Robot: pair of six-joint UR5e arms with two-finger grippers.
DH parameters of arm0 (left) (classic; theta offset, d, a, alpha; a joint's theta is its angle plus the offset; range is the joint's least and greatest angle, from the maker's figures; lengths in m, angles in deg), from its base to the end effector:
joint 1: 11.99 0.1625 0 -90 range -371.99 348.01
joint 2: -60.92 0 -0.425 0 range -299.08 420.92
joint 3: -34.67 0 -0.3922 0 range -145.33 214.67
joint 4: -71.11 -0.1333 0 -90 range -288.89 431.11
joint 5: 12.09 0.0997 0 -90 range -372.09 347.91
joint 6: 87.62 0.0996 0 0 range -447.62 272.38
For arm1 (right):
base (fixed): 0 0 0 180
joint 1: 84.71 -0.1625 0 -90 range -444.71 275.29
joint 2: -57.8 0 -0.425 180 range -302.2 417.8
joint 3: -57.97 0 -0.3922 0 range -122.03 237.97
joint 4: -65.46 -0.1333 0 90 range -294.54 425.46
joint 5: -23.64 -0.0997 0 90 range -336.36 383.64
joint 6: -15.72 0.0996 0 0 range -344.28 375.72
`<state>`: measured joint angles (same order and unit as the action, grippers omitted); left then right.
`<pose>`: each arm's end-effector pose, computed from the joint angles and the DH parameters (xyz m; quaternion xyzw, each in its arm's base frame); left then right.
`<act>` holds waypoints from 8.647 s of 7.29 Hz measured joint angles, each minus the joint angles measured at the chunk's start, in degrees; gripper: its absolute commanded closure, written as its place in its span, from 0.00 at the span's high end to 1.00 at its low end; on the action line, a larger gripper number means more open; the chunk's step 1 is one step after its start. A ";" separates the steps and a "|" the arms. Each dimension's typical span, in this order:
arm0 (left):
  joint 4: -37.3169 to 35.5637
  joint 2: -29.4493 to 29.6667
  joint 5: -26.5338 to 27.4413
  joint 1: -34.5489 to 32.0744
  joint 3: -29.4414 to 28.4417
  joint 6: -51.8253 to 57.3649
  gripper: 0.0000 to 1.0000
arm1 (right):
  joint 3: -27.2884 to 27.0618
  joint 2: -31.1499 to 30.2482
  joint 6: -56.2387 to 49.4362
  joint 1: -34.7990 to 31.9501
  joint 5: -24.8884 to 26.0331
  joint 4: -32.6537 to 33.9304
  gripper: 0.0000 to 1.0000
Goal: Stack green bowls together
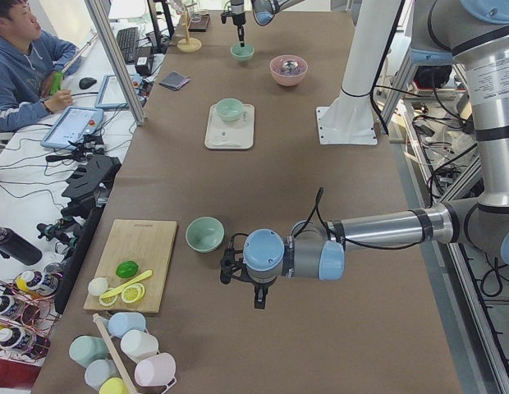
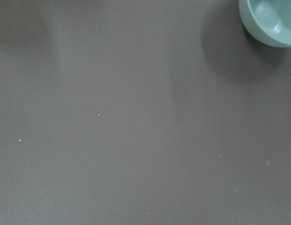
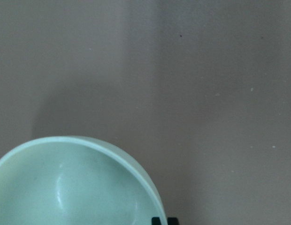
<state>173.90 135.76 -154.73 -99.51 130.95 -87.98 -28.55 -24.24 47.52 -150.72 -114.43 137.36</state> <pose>-0.0376 -0.3819 0.6868 0.0196 0.4437 0.0317 0.8954 -0.1766 -0.5425 0.5759 -0.0288 -0.4367 -0.0186 0.8990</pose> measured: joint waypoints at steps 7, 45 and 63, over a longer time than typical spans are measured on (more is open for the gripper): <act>12.87 20.37 0.69 14.64 -19.89 -22.37 0.83 | -8.08 17.03 37.32 13.87 0.44 0.16 0.00; 14.87 62.88 26.65 50.17 -17.04 -92.34 0.98 | -8.89 6.11 22.61 -1.75 -7.75 0.35 1.00; -11.76 2.64 4.79 3.38 6.07 2.15 0.98 | -12.01 -16.67 -31.36 -17.97 5.93 13.61 1.00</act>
<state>162.14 138.40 -149.94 -96.13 137.02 -85.83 -40.57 -40.91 16.15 -168.69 -108.50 150.97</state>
